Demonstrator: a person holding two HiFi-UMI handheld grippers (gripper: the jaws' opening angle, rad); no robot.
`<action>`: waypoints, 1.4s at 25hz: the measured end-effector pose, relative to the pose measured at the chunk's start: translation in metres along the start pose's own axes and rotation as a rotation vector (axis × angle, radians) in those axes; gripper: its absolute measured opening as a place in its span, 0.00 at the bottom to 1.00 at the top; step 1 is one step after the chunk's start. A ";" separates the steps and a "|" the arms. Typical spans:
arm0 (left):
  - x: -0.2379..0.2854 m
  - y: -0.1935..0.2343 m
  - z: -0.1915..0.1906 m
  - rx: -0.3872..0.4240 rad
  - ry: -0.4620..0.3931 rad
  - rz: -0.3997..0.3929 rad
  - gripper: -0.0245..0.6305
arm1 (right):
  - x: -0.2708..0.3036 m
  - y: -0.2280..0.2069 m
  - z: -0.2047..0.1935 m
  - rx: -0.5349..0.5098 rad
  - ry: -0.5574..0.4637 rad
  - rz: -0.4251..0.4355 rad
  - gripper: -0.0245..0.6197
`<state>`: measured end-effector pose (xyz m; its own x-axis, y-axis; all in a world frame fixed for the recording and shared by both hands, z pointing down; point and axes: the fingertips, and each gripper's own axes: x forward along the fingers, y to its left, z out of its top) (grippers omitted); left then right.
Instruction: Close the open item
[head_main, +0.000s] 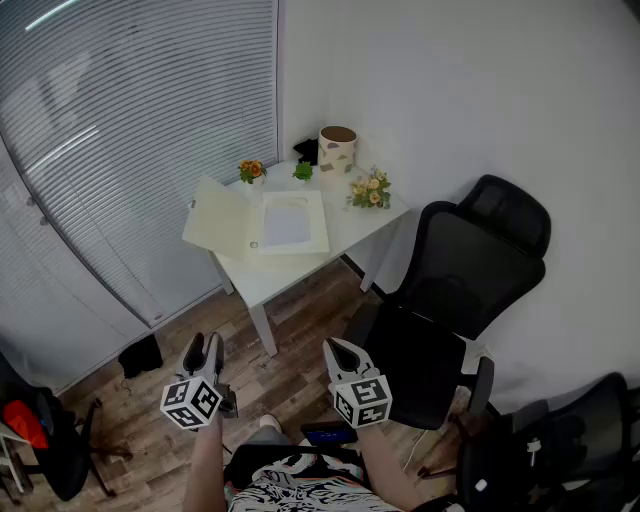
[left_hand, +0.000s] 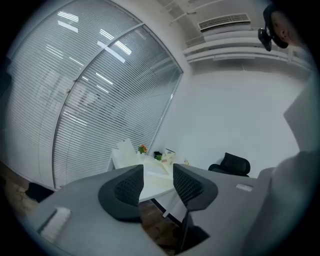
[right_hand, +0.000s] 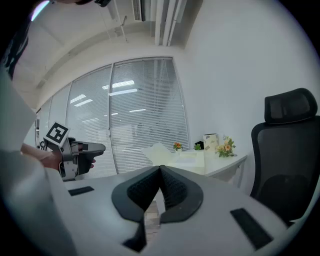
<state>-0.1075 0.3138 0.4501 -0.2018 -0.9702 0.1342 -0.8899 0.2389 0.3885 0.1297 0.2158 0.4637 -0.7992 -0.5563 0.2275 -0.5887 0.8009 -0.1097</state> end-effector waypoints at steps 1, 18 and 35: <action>-0.001 0.000 -0.001 -0.007 0.001 0.000 0.31 | -0.001 0.001 -0.001 -0.007 0.005 0.001 0.04; -0.003 0.027 -0.003 -0.088 -0.003 0.054 0.30 | 0.004 -0.010 -0.009 -0.027 0.042 -0.035 0.04; 0.174 0.094 -0.013 -0.126 0.079 0.128 0.28 | 0.148 -0.109 -0.013 -0.038 0.149 -0.081 0.04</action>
<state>-0.2205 0.1684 0.5217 -0.2729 -0.9264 0.2596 -0.7998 0.3684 0.4740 0.0774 0.0488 0.5224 -0.7206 -0.5828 0.3757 -0.6435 0.7638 -0.0493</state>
